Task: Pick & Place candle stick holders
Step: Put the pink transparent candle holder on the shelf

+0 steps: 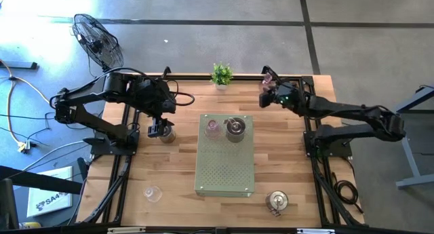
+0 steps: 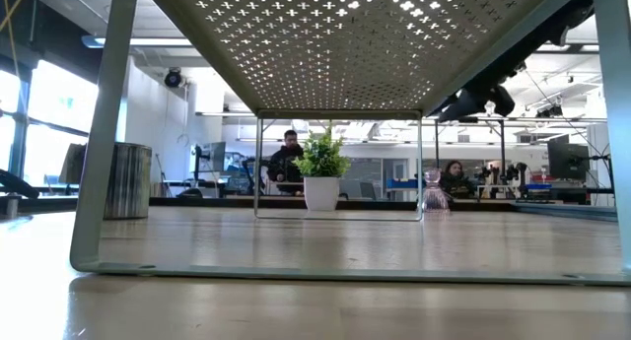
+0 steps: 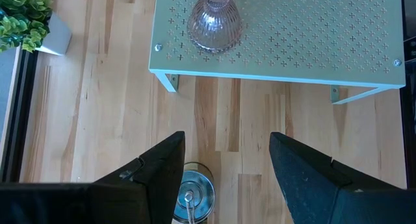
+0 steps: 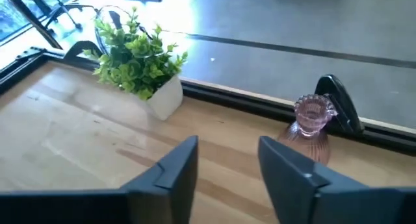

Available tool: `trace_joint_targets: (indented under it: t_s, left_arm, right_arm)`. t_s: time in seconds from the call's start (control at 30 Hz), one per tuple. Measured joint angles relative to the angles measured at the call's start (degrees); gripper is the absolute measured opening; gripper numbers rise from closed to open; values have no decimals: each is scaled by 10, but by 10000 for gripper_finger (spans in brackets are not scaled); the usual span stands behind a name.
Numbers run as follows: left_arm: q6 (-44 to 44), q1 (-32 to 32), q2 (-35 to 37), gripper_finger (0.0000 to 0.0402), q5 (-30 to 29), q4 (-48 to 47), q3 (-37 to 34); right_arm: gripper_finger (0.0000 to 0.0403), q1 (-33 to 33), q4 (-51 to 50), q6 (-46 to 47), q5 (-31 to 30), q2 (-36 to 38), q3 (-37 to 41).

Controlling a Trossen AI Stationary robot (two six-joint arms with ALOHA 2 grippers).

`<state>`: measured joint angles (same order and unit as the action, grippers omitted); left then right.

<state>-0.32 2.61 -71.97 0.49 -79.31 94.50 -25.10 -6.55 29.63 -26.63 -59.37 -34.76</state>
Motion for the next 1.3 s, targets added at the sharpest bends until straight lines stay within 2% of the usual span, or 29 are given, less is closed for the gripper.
trace_joint_targets:
  t_s: [0.07, 0.17, 0.47, 0.7, 0.83, 1.13, 1.3]
  left_arm:
    - [0, 0, 0, 221, 0, 0, 0]
    - [0, 0, 0, 221, 0, 0, 0]
    - [0, 0, 0, 221, 0, 0, 0]
    - [0, 0, 0, 221, 0, 0, 0]
    - [0, 0, 0, 221, 0, 0, 0]
    - [0, 0, 0, 221, 0, 0, 0]
    - [0, 0, 0, 221, 0, 0, 0]
  right_arm:
    - [182, 0, -1, -7, 9, -3, 0]
    - [191, 0, 16, -24, 11, -10, 0]
    - [165, 0, 39, -48, 66, -30, 0]
    - [156, 1, 54, -89, 186, -31, 0]
    - [160, -4, 50, -50, 151, -31, 0]
    - [158, -3, 79, -26, 180, -32, 0]
    - [163, -2, 90, -43, 146, -32, 0]
